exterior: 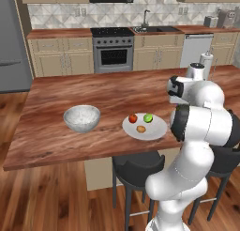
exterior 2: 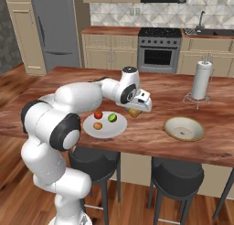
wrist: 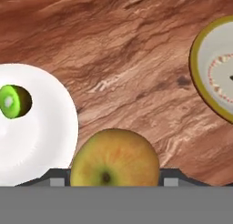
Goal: Take the fruits from the plate on the dining counter and place two fruits in each bowl.
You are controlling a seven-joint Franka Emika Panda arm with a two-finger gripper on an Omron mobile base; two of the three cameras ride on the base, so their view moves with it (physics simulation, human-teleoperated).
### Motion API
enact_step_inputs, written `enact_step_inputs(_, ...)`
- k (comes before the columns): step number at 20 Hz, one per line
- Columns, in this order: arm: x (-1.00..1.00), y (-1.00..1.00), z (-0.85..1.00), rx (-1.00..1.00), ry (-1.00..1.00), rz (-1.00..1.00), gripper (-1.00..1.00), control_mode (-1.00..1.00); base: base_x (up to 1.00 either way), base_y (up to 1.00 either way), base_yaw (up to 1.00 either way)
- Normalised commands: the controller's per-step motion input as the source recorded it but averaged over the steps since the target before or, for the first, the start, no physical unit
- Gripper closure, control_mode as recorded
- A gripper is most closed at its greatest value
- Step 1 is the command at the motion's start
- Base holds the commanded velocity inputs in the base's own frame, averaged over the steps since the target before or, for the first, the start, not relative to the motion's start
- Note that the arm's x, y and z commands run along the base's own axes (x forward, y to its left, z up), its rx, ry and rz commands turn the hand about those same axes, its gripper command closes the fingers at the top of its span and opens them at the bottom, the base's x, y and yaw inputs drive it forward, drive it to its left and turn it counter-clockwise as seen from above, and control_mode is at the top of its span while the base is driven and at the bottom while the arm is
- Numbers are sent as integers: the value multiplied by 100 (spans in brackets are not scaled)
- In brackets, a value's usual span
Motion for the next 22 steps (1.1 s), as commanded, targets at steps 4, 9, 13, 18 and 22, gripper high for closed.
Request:
enact_step_inputs(4, -15, -88, 13, 0, 6, -27, 100, -100, 0, 0, 0)
enact_step_inputs(9, -11, -93, -1, 0, 1, -33, 100, -100, 0, 0, 0)
enact_step_inputs(13, -1, -80, -15, 0, 0, -27, 100, -100, 0, 0, 0)
enact_step_inputs(18, 0, -47, -30, 0, -2, -12, 100, -100, 0, 0, 0)
enact_step_inputs(22, 2, -19, -37, 0, -7, -1, 100, -100, 0, 0, 0)
